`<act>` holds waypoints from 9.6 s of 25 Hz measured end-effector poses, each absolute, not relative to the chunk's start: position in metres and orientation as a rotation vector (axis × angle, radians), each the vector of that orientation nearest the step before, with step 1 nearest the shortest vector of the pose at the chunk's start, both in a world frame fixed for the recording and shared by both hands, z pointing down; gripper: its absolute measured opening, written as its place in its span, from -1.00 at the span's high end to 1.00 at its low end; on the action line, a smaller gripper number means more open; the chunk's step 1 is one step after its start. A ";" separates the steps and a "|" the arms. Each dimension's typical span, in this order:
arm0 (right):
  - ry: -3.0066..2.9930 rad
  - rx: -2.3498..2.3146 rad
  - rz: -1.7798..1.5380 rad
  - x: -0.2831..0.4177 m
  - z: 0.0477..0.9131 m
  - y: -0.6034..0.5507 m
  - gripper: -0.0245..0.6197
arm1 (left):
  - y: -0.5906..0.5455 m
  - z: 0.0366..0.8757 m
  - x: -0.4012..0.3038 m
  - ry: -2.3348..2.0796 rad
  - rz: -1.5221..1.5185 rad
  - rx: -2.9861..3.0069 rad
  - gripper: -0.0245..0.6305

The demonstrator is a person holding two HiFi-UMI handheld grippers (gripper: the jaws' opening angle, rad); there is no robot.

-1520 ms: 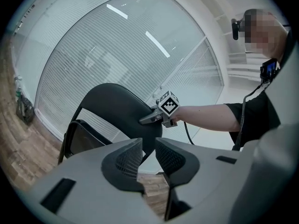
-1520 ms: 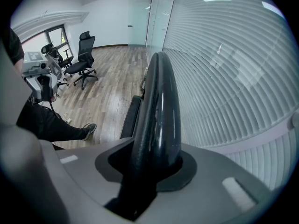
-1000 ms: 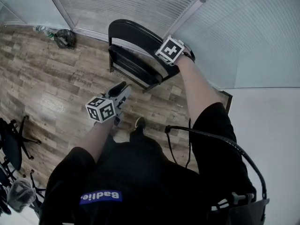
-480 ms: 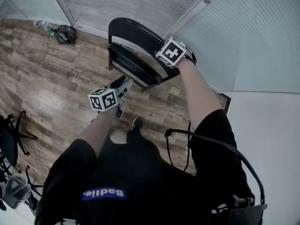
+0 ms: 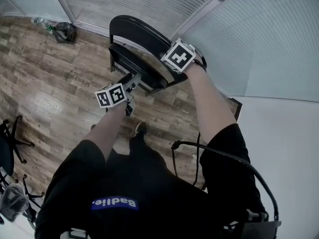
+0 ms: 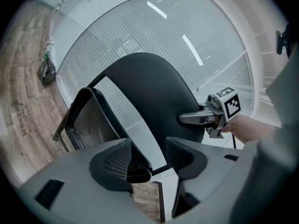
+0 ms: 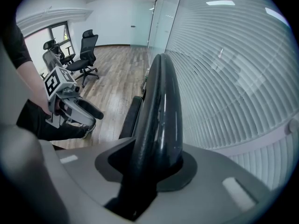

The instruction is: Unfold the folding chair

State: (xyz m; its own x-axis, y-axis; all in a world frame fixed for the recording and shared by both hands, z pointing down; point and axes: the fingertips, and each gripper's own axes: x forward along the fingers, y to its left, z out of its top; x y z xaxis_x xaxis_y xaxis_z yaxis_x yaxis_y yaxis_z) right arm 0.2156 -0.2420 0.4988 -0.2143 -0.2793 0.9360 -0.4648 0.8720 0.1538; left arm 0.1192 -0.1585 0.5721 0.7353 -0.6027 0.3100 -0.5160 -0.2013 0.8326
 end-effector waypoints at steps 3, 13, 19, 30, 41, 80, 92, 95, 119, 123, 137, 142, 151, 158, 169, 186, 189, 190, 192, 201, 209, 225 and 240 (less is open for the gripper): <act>-1.808 0.562 0.188 0.215 0.499 -0.241 0.55 | -0.166 0.584 0.122 -0.883 -0.104 1.829 0.26; -1.803 0.560 0.170 0.207 0.497 -0.232 0.54 | -0.195 0.629 0.129 -0.932 -0.130 1.704 0.18; -1.805 0.559 0.161 0.205 0.496 -0.231 0.54 | -0.209 0.649 0.133 -0.970 -0.121 1.651 0.17; -1.810 0.556 0.148 0.201 0.495 -0.224 0.53 | -0.226 0.669 0.142 -1.005 -0.145 1.587 0.17; -1.815 0.559 0.142 0.202 0.497 -0.225 0.53 | -0.234 0.682 0.149 -0.957 -0.215 1.545 0.37; -1.831 0.540 0.198 0.168 0.507 -0.179 0.54 | -0.114 0.695 0.059 -0.875 -0.269 1.549 0.51; -1.840 0.530 0.220 0.158 0.514 -0.167 0.54 | -0.075 0.715 0.029 -0.847 -0.285 1.498 0.49; -1.838 0.526 0.227 0.155 0.516 -0.165 0.54 | -0.063 0.723 0.018 -0.852 -0.285 1.473 0.48; -1.869 0.484 0.304 0.147 0.549 -0.155 0.54 | 0.009 0.799 -0.044 -0.894 -0.351 1.419 0.42; -1.880 0.474 0.309 0.139 0.554 -0.151 0.54 | 0.023 0.813 -0.059 -0.892 -0.375 1.426 0.41; -1.894 0.438 0.401 0.137 0.577 -0.159 0.55 | 0.057 0.862 -0.090 -0.805 -0.389 1.403 0.33; -1.914 0.415 0.431 0.136 0.593 -0.165 0.54 | 0.070 0.894 -0.102 -0.809 -0.380 1.373 0.29; -1.936 0.383 0.489 0.133 0.620 -0.162 0.54 | 0.095 0.950 -0.123 -0.824 -0.377 1.328 0.22; -1.941 0.364 0.522 0.125 0.642 -0.160 0.55 | 0.108 0.984 -0.135 -0.792 -0.355 1.304 0.17; -1.960 0.348 0.538 0.124 0.657 -0.152 0.54 | 0.122 1.013 -0.142 -0.791 -0.340 1.287 0.10; -1.983 0.381 0.493 0.129 0.661 -0.155 0.48 | 0.129 1.023 -0.146 -0.700 -0.193 1.336 -0.09; -1.988 0.383 0.481 0.126 0.661 -0.155 0.46 | 0.133 1.021 -0.150 -0.705 -0.133 1.326 -0.09; -1.988 0.382 0.479 0.126 0.662 -0.154 0.46 | 0.136 1.020 -0.151 -0.710 -0.117 1.316 -0.09; -1.988 0.381 0.474 0.126 0.662 -0.153 0.46 | 0.144 1.019 -0.153 -0.723 -0.087 1.300 -0.09; -2.039 0.541 0.414 0.139 0.660 -0.165 0.24 | 0.175 0.980 -0.164 -0.792 -0.029 1.277 -0.09; -1.997 0.670 0.291 0.159 0.639 -0.161 0.16 | 0.170 0.910 -0.149 -0.784 -0.040 1.319 -0.09; -2.012 0.981 0.379 0.235 0.554 -0.094 0.14 | 0.145 0.759 -0.136 -0.688 0.141 1.568 -0.09; -2.221 0.998 0.507 0.163 0.520 -0.023 0.38 | 0.086 0.615 -0.070 -0.618 0.126 1.913 -0.09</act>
